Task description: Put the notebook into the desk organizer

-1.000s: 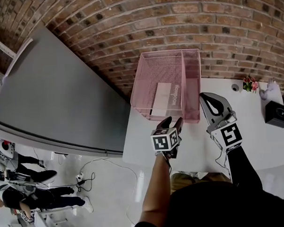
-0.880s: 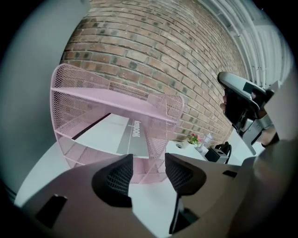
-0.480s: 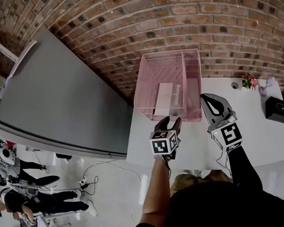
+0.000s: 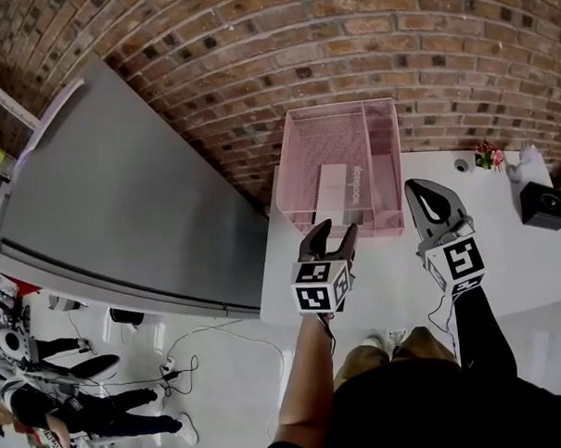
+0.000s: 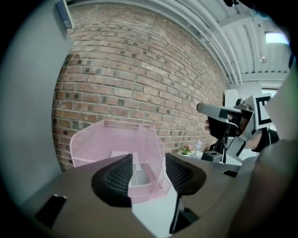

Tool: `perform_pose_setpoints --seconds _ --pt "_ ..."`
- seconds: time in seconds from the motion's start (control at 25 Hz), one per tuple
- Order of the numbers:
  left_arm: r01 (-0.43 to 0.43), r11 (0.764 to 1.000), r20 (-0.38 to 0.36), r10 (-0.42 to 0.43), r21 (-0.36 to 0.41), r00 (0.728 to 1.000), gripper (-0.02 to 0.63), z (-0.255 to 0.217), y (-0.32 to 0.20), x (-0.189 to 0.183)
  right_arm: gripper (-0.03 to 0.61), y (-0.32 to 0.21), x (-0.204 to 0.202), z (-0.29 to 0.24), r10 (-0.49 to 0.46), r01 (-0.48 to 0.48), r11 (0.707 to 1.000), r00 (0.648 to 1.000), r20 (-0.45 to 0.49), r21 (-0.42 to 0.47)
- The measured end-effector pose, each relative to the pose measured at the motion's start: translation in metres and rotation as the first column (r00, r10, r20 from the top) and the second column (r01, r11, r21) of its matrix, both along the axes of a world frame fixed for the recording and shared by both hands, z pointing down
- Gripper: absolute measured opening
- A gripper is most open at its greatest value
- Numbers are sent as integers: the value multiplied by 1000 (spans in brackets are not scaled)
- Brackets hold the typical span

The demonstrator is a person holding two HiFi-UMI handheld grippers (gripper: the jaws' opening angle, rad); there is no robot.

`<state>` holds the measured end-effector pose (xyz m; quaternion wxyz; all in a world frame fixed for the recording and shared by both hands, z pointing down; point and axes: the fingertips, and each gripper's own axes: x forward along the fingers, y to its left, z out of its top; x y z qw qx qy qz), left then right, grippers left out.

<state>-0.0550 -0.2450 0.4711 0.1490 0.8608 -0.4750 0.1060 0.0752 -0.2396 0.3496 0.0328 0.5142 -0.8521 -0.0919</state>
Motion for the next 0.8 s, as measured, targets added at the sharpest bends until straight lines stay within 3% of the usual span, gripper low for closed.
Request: perform_pose_setpoints --seconds 0.28,0.48,0.8 --pt "24 971 14 -28 239 1000 229 -77 13 -20 21 16 -6 -11 40 -40 999 999 7 15" --pt "36 954 2 -39 299 999 229 -103 28 -34 21 29 -14 -15 56 -56 998 998 2 22" --pt "47 925 51 -71 377 996 229 -127 44 -50 21 49 -21 -16 84 -84 996 996 -4 37"
